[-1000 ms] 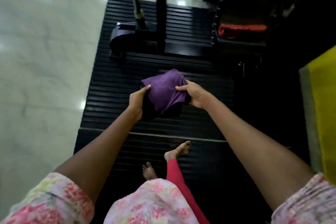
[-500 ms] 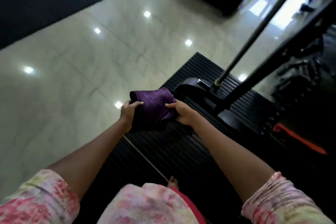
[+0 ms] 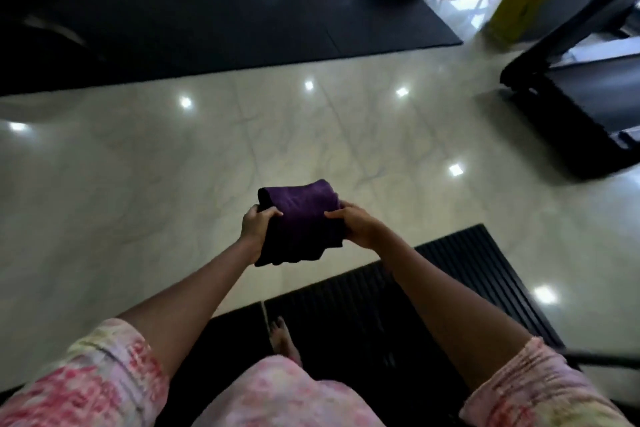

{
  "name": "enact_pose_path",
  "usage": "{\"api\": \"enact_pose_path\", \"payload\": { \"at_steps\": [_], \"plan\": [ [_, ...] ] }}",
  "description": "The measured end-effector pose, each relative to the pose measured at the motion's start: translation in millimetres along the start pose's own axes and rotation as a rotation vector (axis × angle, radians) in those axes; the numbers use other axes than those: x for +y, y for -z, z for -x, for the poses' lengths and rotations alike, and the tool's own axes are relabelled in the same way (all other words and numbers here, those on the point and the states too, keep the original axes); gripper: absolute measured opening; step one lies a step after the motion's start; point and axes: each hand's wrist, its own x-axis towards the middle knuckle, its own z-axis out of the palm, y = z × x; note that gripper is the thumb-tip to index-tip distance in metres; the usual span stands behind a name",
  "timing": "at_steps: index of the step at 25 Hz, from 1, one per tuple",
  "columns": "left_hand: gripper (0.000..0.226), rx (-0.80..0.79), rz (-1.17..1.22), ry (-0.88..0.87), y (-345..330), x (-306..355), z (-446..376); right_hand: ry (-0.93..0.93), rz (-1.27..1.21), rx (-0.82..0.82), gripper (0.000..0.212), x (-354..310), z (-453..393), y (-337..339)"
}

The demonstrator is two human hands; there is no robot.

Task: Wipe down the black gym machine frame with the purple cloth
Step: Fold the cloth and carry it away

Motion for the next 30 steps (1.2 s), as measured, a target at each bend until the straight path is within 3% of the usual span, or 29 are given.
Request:
{"api": "enact_pose_path", "payload": {
  "at_steps": [10,15,19,24,30],
  "plan": [
    [0.020,0.266,0.024,-0.149,92.8,156.4,-171.2,0.049,0.255,-0.254,0.039,-208.0,-208.5,-93.1],
    [0.021,0.470,0.188,-0.188,173.0,227.4,-243.5,0.131,0.485,-0.446,0.037,-314.9,-309.8,-187.9],
    [0.022,0.746,0.312,-0.238,253.3,275.1,-271.3,0.159,0.637,-0.657,0.038,-388.7,-374.8,-300.8],
    [0.021,1.015,0.433,-0.185,356.4,276.3,-296.0,0.155,0.826,-0.844,0.041,-407.9,-421.7,-441.5],
    [0.020,1.199,0.509,-0.182,497.2,290.0,-316.3,0.184,0.956,-0.973,0.041,-424.1,-463.2,-612.4]
  ]
}}
